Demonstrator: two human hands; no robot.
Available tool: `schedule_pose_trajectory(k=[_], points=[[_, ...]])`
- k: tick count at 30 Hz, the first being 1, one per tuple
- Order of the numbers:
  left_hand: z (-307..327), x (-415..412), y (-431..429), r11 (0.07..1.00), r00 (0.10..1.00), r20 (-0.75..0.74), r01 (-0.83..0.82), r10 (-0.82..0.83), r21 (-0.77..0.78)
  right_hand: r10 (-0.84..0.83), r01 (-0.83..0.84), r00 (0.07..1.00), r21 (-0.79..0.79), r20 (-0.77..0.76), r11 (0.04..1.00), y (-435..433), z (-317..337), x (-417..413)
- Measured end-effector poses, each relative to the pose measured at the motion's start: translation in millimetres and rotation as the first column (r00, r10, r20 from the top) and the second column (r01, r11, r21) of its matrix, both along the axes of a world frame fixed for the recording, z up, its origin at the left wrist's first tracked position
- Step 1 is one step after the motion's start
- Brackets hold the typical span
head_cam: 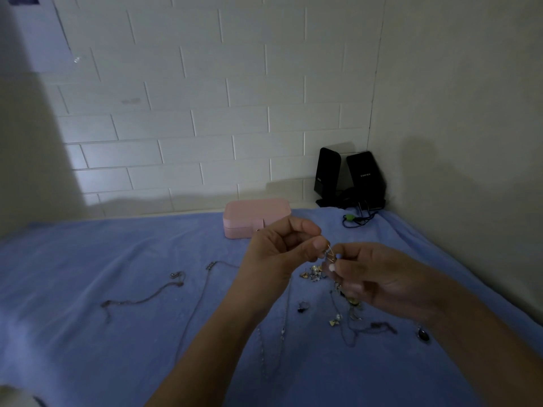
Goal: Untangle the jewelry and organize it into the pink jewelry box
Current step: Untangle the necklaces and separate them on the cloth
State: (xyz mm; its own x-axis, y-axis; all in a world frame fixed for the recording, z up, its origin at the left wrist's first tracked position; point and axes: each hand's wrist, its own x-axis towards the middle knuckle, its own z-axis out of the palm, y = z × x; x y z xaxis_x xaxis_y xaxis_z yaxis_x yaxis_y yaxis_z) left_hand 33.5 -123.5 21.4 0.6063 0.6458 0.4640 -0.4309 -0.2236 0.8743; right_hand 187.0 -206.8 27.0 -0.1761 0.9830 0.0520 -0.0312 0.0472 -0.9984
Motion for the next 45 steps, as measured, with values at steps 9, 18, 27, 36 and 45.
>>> schedule_pose_trajectory(k=[9, 18, 27, 36, 45], points=[[0, 1, 0, 0.995, 0.994, 0.046, -0.102, 0.101, 0.009, -0.42, 0.347, 0.867, 0.281, 0.267, 0.895, -4, 8, -12], [5, 1, -1, 0.976, 0.973, 0.091, -0.216, 0.214, 0.009, -0.484, 0.345, 0.827, 0.422, 0.285, 0.839, -6, 9, -16], [3, -1, 2, 0.952, 0.95, 0.061, -0.307, 0.305, 0.024, -0.542, 0.415, 0.816, 0.448, 0.202, 0.792, -9, 13, -17], [1, 1, 0, 0.961, 0.961, 0.052, -0.274, 0.271, 0.039, -0.641, 0.369, 0.709, 0.62, 0.295, 0.693, -7, 9, -18], [2, 0, 2, 0.982, 0.977, 0.102, -0.187, 0.187, -0.005, -0.609, 0.36, 0.741, 0.599, 0.282, 0.715, -10, 13, -21]])
